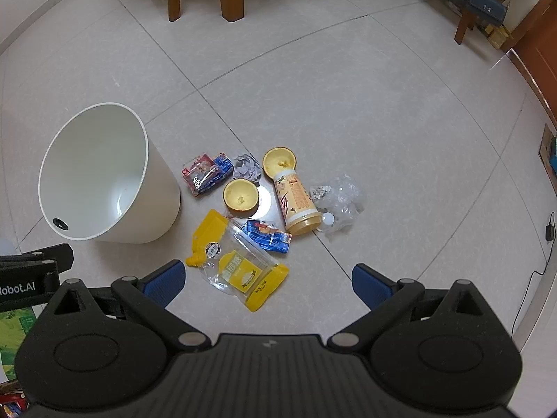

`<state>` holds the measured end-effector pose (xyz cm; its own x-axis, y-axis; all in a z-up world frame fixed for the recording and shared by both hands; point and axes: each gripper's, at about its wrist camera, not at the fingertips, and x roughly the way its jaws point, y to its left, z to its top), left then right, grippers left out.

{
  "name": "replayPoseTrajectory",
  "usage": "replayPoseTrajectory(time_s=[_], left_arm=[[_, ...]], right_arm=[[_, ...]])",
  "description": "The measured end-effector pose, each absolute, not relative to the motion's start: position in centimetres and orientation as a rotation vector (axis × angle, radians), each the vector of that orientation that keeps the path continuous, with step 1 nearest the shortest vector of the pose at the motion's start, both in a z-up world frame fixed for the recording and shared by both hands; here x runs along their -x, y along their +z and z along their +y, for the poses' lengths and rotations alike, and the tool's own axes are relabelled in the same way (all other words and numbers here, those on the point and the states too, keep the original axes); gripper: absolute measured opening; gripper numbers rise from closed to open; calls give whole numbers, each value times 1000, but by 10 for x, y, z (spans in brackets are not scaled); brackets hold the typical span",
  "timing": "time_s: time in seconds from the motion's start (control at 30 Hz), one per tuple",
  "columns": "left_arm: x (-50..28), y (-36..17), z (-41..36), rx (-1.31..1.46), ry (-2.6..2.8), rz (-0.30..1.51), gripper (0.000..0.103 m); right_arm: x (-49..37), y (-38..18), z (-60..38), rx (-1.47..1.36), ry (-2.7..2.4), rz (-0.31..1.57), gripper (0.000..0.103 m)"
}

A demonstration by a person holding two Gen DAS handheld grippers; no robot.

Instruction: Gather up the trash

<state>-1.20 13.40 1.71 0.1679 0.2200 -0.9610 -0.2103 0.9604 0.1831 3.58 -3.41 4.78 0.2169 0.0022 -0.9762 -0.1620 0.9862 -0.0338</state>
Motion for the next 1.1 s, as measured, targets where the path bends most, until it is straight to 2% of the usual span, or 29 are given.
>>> replayPoseTrajectory(time_s=[1.1], left_arm=[[10, 16, 138, 3, 307, 1364, 102]], right_arm=[[-41, 47, -34, 138, 107, 1357, 103]])
